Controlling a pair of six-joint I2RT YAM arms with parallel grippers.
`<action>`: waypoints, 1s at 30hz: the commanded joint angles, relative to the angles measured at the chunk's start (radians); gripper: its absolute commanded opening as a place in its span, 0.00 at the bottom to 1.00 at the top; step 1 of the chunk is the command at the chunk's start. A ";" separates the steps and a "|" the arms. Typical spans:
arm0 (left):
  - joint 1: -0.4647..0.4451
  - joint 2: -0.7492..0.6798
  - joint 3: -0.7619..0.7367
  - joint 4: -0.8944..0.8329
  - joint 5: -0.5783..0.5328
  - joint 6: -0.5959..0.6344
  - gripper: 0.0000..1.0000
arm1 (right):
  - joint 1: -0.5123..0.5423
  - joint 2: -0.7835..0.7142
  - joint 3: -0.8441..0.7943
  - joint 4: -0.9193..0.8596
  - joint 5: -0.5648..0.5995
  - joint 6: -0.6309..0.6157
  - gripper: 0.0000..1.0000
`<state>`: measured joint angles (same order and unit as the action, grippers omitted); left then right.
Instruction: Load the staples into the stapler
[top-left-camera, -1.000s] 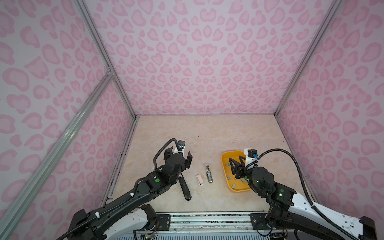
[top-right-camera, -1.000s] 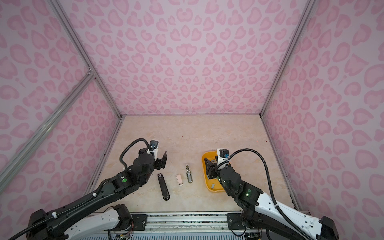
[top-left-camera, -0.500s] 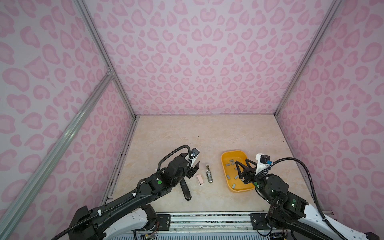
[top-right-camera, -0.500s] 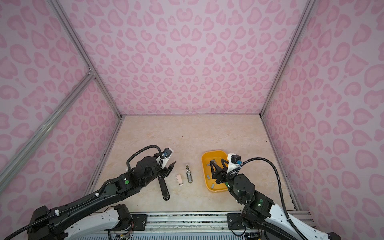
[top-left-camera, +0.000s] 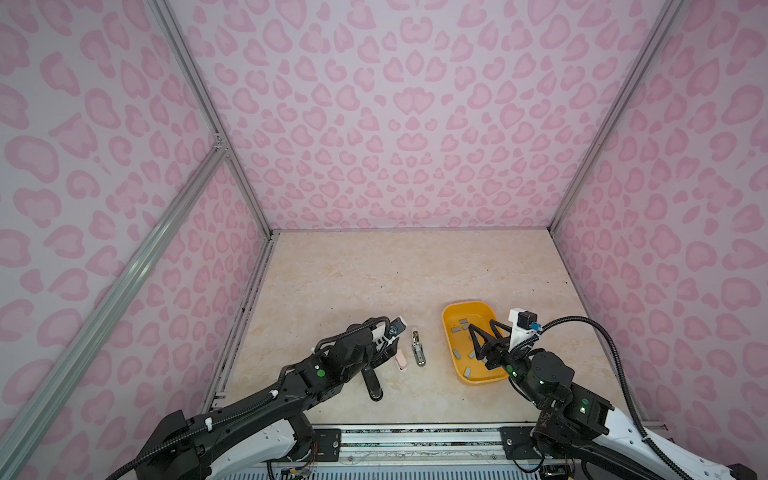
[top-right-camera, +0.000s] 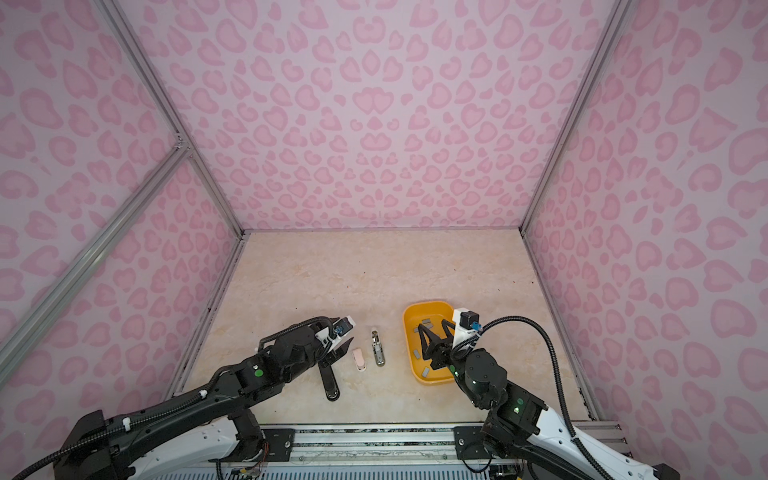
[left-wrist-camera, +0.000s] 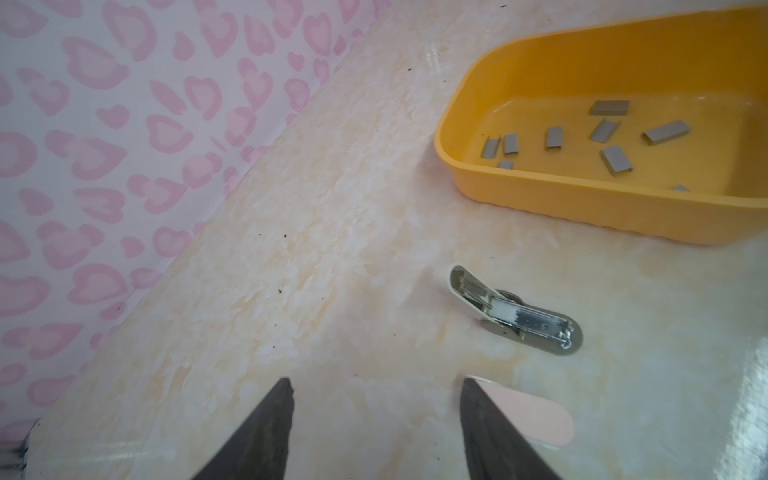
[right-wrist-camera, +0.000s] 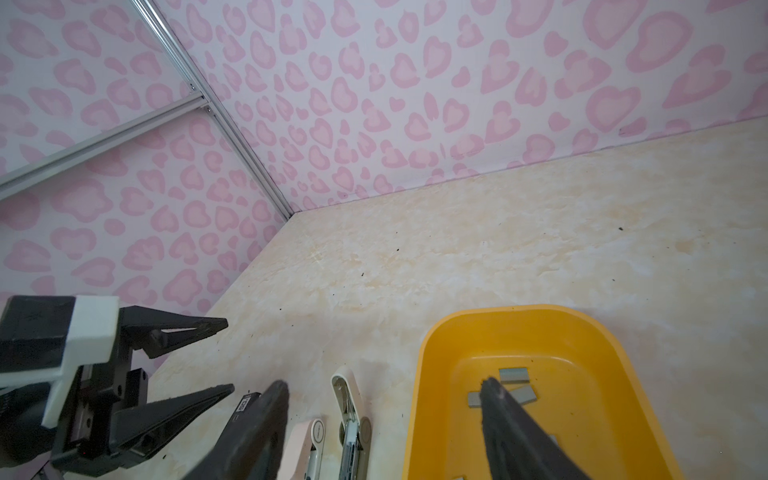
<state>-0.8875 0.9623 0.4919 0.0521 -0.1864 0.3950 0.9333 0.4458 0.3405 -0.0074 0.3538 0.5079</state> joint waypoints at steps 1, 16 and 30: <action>0.000 0.033 0.008 0.018 0.095 0.084 0.65 | -0.007 0.053 0.022 0.034 -0.041 -0.023 0.74; -0.004 0.299 0.160 -0.218 0.165 0.247 0.60 | -0.056 0.170 0.042 0.058 -0.110 -0.030 0.77; -0.075 0.348 0.224 -0.400 -0.008 0.242 0.56 | -0.092 0.143 0.032 0.046 -0.143 -0.021 0.78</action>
<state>-0.9565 1.3151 0.7044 -0.2977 -0.1471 0.6315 0.8429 0.5953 0.3813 0.0349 0.2127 0.4862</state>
